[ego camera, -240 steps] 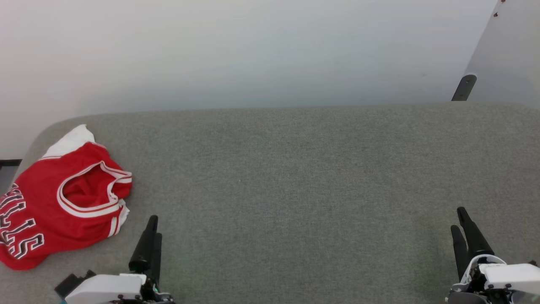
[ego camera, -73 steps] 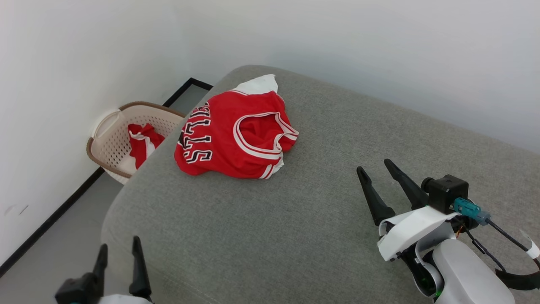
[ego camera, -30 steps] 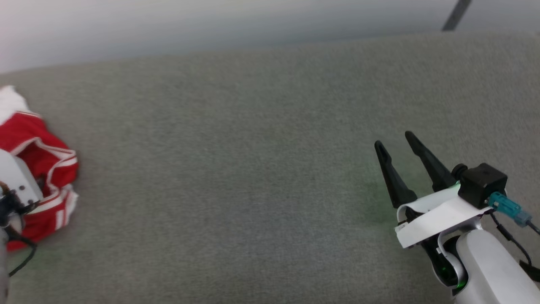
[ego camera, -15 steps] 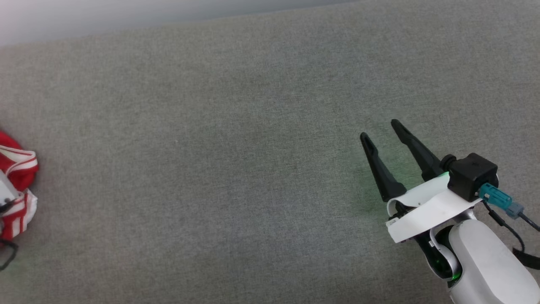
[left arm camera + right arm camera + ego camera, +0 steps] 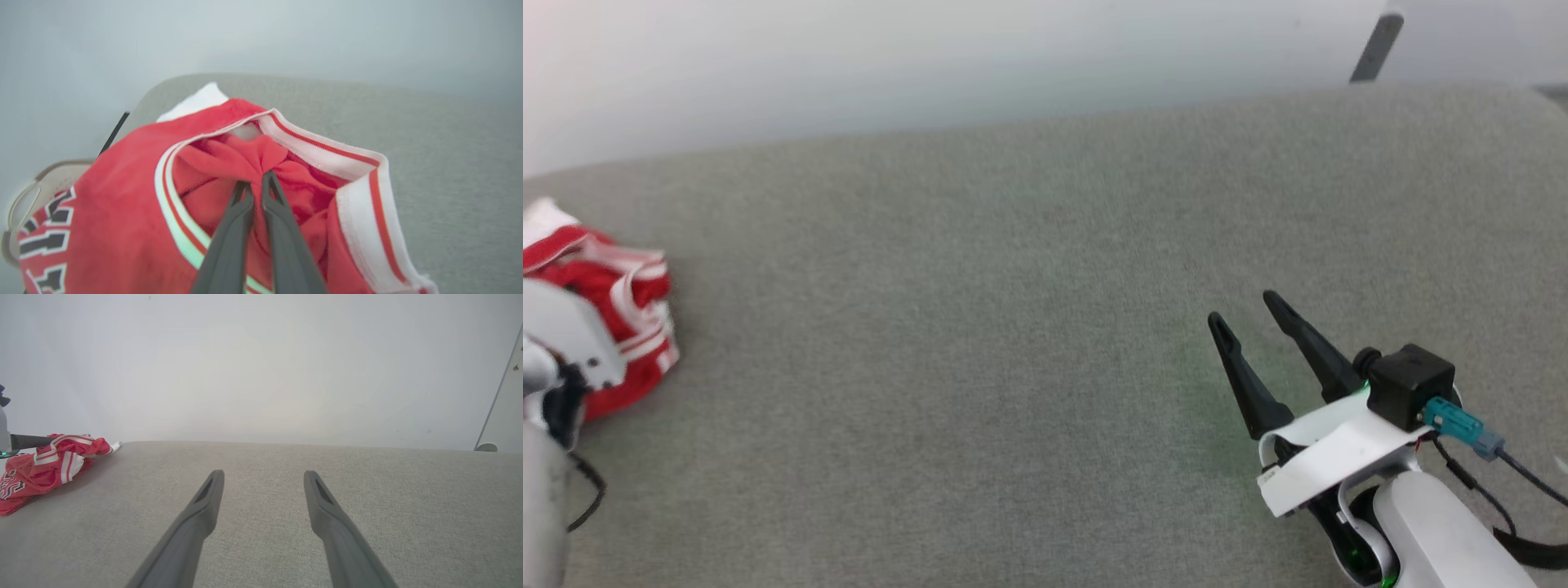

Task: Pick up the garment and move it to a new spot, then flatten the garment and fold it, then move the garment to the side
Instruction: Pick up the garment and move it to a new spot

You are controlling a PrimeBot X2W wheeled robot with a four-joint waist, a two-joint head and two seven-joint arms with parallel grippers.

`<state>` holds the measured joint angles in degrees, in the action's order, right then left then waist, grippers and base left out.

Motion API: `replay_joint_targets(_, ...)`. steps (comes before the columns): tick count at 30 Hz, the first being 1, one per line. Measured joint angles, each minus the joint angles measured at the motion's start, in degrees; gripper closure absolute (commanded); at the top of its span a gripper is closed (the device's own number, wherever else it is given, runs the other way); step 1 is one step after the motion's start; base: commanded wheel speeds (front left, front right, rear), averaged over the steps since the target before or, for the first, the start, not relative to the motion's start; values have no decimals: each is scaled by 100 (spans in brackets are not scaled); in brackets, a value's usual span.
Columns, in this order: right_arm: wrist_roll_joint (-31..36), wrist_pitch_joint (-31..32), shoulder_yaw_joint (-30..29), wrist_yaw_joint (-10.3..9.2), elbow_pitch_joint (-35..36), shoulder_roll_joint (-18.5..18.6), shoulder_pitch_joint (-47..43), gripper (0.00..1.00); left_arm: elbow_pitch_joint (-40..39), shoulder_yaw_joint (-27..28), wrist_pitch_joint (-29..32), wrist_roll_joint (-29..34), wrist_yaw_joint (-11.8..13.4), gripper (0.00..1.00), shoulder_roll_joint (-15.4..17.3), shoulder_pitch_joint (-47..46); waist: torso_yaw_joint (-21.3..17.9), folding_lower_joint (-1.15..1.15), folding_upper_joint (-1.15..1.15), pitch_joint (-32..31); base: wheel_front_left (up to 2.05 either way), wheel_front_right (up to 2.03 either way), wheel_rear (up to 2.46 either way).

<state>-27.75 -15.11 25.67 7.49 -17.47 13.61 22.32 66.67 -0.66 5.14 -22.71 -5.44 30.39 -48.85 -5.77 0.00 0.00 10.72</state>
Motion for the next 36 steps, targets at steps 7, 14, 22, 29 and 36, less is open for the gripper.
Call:
replay_joint_targets(7,-46,0,-221,0,3,-105,-235,0,-536,-655,-358,109,-178,100,-383,-210,92,0,0,-454,0,0,0)
replay_joint_targets(14,-58,0,-568,0,77,-242,-437,0,-2153,-2248,89,-364,-194,100,-961,-266,-107,0,0,-564,0,0,0)
replay_joint_targets(22,-88,-1,-916,0,232,-433,-449,0,-4185,-4218,261,-1303,-196,100,-978,-652,-547,0,0,-358,0,0,0)
replay_joint_targets(29,-191,-1,-1185,0,354,-648,-388,0,-5053,-6419,-426,-2183,-210,100,-385,-1356,-999,0,0,-41,0,0,0)
replay_joint_targets(36,-294,0,-1260,0,390,-787,-387,0,-5291,-7244,310,-1965,-205,100,617,-1440,-1465,0,0,258,0,0,0)
